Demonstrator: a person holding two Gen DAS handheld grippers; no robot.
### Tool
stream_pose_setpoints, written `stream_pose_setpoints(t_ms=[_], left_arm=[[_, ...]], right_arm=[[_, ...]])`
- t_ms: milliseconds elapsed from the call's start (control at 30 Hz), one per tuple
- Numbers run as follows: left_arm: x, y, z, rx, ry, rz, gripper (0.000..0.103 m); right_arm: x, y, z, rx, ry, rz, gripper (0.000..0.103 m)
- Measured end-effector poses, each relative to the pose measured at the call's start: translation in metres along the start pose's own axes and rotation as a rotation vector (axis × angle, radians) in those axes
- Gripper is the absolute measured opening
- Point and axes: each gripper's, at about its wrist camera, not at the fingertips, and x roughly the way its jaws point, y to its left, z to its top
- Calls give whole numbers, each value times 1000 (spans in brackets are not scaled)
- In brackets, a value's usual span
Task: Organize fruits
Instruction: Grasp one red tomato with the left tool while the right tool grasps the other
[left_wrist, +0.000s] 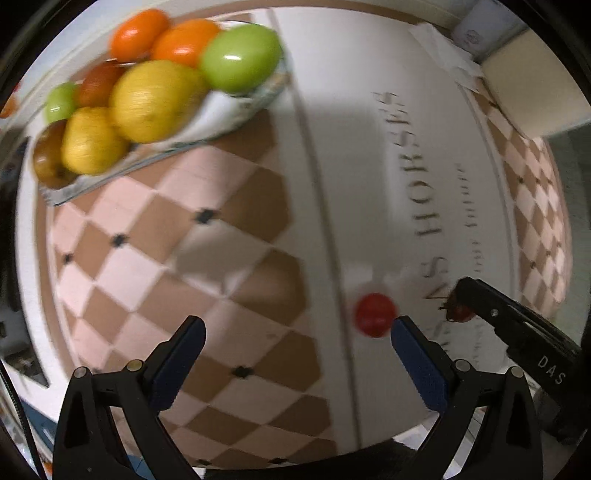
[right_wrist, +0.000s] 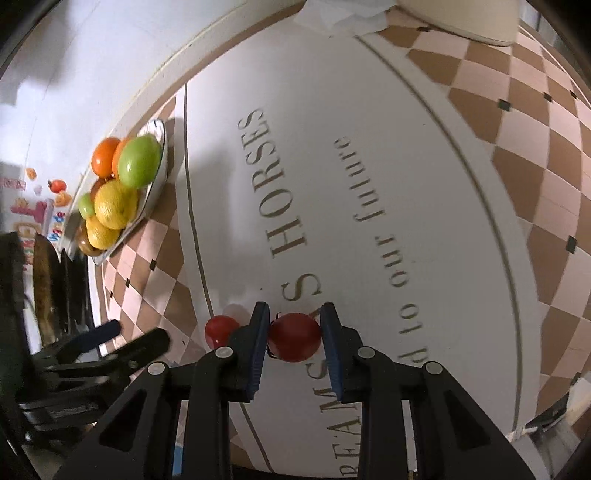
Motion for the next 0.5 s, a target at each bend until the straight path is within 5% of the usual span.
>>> stream_pose_setpoints(t_ms=[167,333,500], left_arm=[[15,-33,3,82,24,-52,95],[33,-53,2,140,74,-43,48],[29,-54,3,164,43,-38,30]], right_arm=[[-10,-18,1,40,-17,-1,31],[-16,-32,-2,71,-29,-13,31],[-24,-33,-3,55,-45,-27,31]])
